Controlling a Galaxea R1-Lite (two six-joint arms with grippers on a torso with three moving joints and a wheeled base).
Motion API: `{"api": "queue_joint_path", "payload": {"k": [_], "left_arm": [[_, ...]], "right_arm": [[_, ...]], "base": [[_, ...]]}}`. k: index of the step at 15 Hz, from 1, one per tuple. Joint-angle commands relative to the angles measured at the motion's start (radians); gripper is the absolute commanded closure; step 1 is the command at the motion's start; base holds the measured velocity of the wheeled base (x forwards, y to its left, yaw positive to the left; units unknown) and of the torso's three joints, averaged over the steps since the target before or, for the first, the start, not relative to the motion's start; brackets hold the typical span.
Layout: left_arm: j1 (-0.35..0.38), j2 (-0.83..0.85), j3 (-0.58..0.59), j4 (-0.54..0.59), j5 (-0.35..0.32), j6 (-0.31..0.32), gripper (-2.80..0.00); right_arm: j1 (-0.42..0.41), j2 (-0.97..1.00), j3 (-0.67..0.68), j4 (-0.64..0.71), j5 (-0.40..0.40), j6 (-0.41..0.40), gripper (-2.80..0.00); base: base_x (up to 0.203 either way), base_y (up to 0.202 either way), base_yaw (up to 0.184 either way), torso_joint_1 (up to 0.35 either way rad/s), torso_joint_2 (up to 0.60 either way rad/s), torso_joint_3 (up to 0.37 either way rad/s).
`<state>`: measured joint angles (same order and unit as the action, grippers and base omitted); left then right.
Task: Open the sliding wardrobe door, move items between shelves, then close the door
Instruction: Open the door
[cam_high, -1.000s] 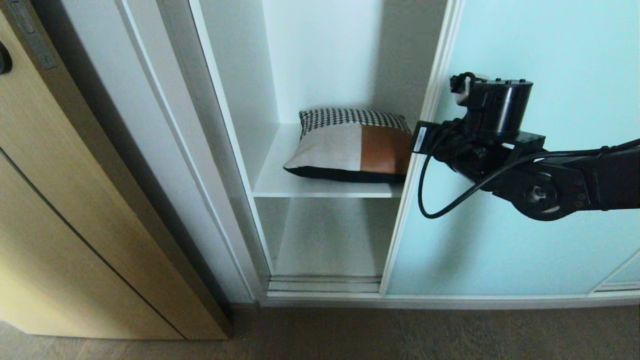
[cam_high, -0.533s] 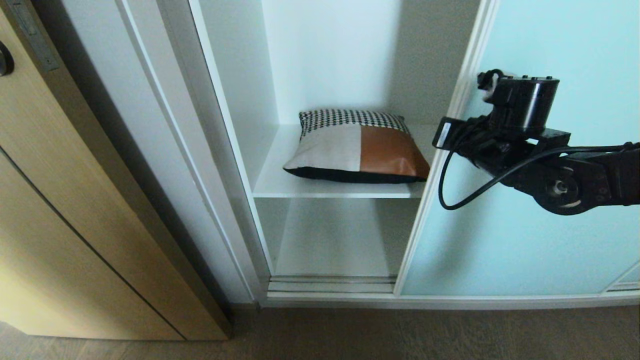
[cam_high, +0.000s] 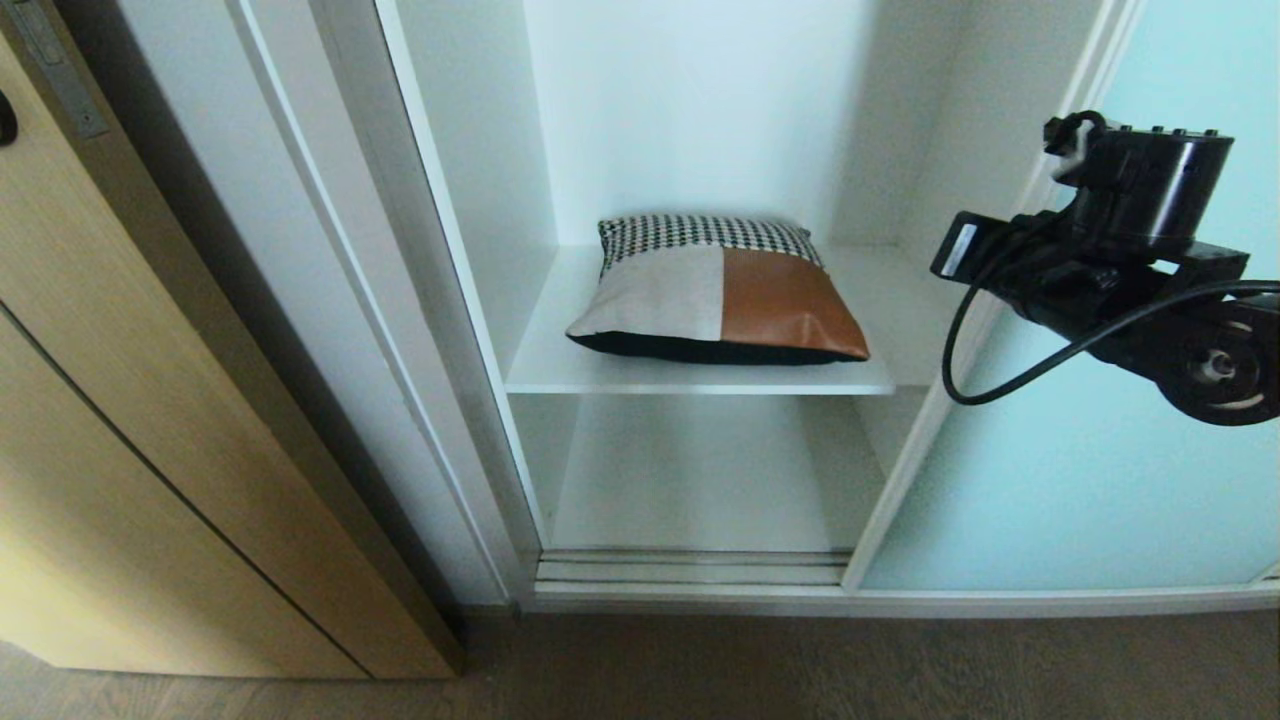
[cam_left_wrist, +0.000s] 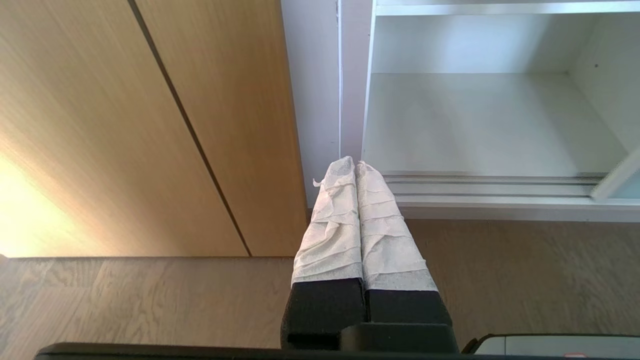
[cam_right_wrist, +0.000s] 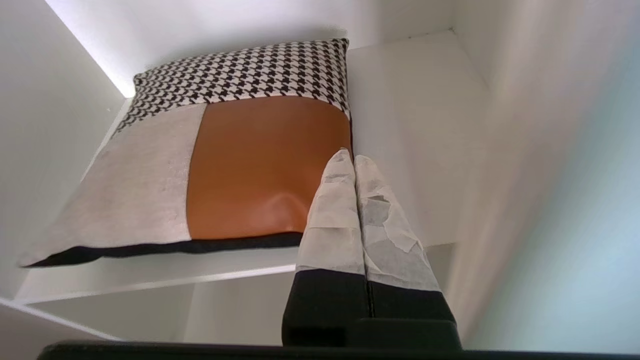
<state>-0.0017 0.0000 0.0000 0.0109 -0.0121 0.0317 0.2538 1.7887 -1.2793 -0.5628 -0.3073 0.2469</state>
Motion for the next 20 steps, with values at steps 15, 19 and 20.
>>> {"api": "queue_joint_path", "payload": {"k": [15,19,20], "left_arm": [[0.000,0.002,0.002,0.000,0.000,0.001,0.00],[0.000,0.002,0.002,0.000,0.000,0.000,0.00],[0.000,0.002,0.002,0.000,0.000,-0.001,0.00]], "right_arm": [[0.005,-0.717,0.609,0.064,-0.012,-0.013,0.00],[0.000,-0.926,0.800,0.095,-0.083,-0.016,0.00],[0.000,-0.988,0.848,0.101,-0.084,-0.016,0.00]], "base": [[0.000,0.000,0.000,0.000,0.00,0.000],[0.000,0.000,0.000,0.000,0.00,0.000],[0.000,0.000,0.000,0.000,0.00,0.000]]}}
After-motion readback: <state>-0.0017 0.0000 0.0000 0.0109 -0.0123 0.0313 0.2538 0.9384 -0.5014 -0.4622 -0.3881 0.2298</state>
